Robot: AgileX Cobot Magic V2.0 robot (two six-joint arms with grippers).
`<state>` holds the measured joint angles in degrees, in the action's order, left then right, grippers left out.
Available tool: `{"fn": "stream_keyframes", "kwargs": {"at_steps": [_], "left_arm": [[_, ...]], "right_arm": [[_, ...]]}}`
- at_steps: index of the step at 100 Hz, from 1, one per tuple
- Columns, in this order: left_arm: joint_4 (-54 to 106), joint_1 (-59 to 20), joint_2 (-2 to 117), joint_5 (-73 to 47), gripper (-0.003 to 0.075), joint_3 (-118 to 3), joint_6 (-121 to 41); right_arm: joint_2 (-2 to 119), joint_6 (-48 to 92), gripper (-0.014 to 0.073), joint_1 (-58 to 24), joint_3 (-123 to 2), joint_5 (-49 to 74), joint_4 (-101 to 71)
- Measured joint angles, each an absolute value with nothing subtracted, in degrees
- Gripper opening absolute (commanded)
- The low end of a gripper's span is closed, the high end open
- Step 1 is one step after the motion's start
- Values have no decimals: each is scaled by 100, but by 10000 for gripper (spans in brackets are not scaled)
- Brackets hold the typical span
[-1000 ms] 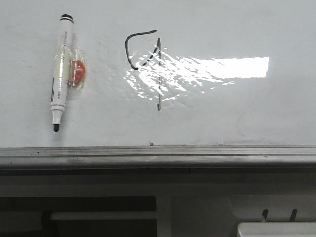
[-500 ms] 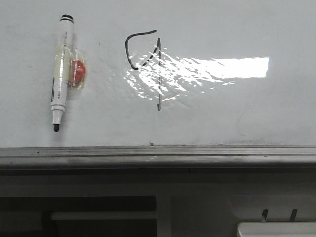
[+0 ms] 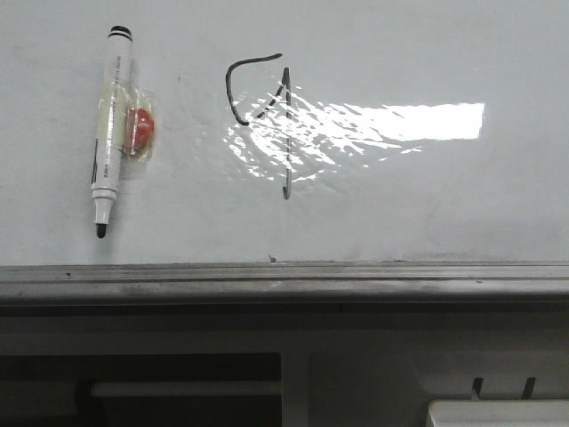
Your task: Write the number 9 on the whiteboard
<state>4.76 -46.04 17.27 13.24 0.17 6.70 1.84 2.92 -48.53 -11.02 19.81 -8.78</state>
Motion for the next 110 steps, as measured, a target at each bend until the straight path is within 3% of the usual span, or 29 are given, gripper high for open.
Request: {"fn": "stream_keyframes", "kwargs": {"at_steps": [110], "left_arm": [[476,-4604,1727,1460,-20,26,667]], "right_arm": [[184,292,-69,-4853,-1102,1951,-916]]}}
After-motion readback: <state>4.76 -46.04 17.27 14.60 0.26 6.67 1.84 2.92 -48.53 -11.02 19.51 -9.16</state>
